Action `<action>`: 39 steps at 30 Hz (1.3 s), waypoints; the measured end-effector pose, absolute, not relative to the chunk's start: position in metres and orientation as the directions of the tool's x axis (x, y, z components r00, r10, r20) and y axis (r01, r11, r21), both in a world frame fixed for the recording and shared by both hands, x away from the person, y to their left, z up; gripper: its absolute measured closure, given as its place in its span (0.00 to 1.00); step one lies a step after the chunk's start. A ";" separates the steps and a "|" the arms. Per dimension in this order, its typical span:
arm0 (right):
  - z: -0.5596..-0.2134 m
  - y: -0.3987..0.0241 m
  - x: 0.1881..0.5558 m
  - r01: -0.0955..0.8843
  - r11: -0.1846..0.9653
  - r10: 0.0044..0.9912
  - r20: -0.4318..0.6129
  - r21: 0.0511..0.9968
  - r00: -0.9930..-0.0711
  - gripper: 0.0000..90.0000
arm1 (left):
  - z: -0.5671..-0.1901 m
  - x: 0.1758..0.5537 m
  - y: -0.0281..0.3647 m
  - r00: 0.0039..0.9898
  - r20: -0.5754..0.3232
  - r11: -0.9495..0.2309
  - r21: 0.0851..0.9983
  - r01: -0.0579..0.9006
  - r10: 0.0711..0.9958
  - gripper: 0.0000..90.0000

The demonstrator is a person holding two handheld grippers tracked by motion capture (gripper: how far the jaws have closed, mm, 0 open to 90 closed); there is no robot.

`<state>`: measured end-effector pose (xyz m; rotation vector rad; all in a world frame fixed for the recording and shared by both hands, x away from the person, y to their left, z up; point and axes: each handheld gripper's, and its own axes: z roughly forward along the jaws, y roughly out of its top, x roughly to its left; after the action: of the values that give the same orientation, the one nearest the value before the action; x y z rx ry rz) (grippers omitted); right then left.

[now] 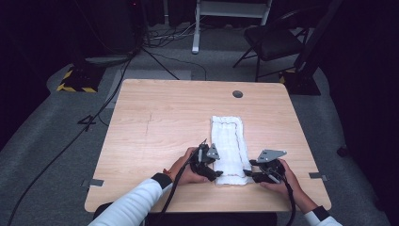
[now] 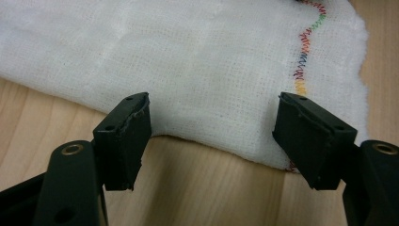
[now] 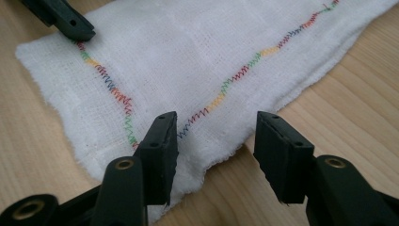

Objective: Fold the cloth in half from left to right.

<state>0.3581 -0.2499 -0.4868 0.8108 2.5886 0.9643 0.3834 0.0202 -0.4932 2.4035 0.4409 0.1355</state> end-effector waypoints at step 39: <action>-0.453 -0.241 0.446 0.403 0.553 0.695 -0.137 0.729 -0.706 0.51 | -0.461 0.466 0.039 0.818 -0.022 -0.553 0.726 0.409 0.575 0.26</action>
<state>0.4462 -0.2408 -0.4526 0.8915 2.3787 0.9652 0.4658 0.0394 -0.4608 2.2332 0.7184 0.2795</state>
